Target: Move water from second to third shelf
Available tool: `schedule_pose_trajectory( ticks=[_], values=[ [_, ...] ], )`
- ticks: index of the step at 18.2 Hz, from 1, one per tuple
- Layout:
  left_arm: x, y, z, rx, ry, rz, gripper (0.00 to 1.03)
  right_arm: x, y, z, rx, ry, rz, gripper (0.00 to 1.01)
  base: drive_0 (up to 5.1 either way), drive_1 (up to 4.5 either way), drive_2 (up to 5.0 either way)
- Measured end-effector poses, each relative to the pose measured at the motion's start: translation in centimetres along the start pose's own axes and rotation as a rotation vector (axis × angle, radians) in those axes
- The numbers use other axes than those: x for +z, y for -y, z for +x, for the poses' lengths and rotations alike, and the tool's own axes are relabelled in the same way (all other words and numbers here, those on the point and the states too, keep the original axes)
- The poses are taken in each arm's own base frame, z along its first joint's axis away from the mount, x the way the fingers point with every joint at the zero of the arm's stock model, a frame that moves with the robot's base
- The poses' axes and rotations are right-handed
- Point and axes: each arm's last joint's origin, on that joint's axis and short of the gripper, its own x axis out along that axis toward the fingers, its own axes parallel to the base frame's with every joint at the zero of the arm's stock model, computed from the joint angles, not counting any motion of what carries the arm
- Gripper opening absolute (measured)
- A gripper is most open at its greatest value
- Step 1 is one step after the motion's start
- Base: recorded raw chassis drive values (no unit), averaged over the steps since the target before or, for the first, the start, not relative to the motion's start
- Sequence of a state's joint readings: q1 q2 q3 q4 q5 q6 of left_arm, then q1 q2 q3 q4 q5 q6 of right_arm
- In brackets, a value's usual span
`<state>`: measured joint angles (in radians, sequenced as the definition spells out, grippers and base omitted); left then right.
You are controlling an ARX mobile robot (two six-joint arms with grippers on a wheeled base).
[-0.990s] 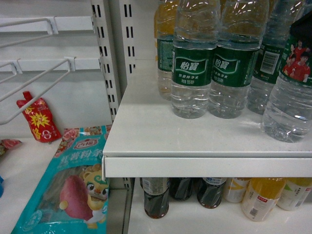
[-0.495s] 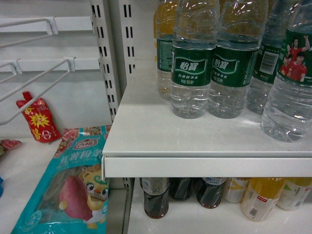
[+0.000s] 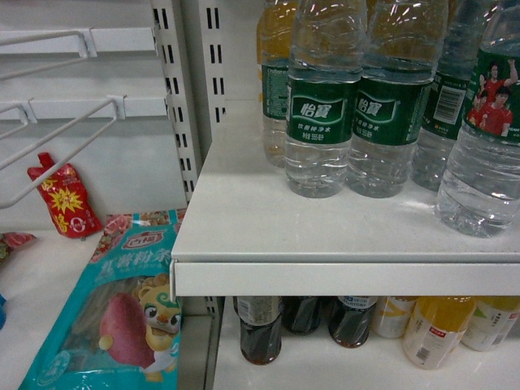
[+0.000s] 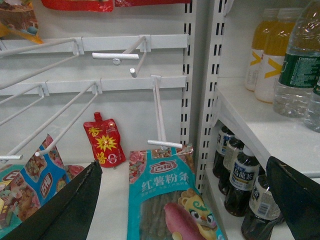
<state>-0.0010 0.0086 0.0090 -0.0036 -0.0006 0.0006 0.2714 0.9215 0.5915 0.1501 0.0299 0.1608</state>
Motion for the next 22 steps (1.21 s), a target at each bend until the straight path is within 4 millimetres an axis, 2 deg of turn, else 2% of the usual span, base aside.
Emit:
schedule_pose_trajectory(
  ticks=[2, 3, 4, 7, 9, 10, 12, 14, 22],
  values=[
    [0.0, 0.0, 0.0, 0.0, 0.0, 0.0, 0.98, -0.2, 0.0, -0.7, -0.084, 0.144, -0.032, 0.88, 0.0, 0.0, 0.0],
    [0.0, 0.0, 0.0, 0.0, -0.001, 0.0, 0.98, -1.5, 0.9, -2.0, -0.172, 0.202, -0.071, 0.75, 0.0, 0.0, 0.0],
    [0.0, 0.0, 0.0, 0.0, 0.0, 0.0, 0.98, -3.1, 2.2, -3.2, -0.227, 0.181, -0.098, 0.63, 0.0, 0.0, 0.0],
    [0.0, 0.0, 0.0, 0.0, 0.0, 0.0, 0.98, -5.1, 4.6, -4.8, -0.218, 0.244, -0.127, 0.27, 0.0, 0.0, 0.0],
    [0.0, 0.0, 0.0, -0.001, 0.0, 0.0, 0.98, -10.2, 6.0, -3.7, -0.233, 0.187, -0.123, 0.02, 0.0, 0.0, 0.0],
    [0.0, 0.0, 0.0, 0.0, 0.0, 0.0, 0.98, -12.6, 6.2, -3.7, -0.231, 0.08, -0.116, 0.02, 0.0, 0.0, 0.0],
    [0.0, 0.0, 0.0, 0.002, -0.001, 0.0, 0.98, -10.9, 5.7, -4.7, -0.224, 0.222, -0.133, 0.02, 0.0, 0.0, 0.0],
    [0.0, 0.0, 0.0, 0.0, 0.001, 0.0, 0.98, -11.4, 5.7, -5.1, -0.227, 0.175, -0.127, 0.02, 0.0, 0.0, 0.0],
    [0.0, 0.0, 0.0, 0.0, 0.0, 0.0, 0.98, -11.1, 5.2, -7.1, -0.225, 0.209, -0.131, 0.02, 0.0, 0.0, 0.0]
  ],
)
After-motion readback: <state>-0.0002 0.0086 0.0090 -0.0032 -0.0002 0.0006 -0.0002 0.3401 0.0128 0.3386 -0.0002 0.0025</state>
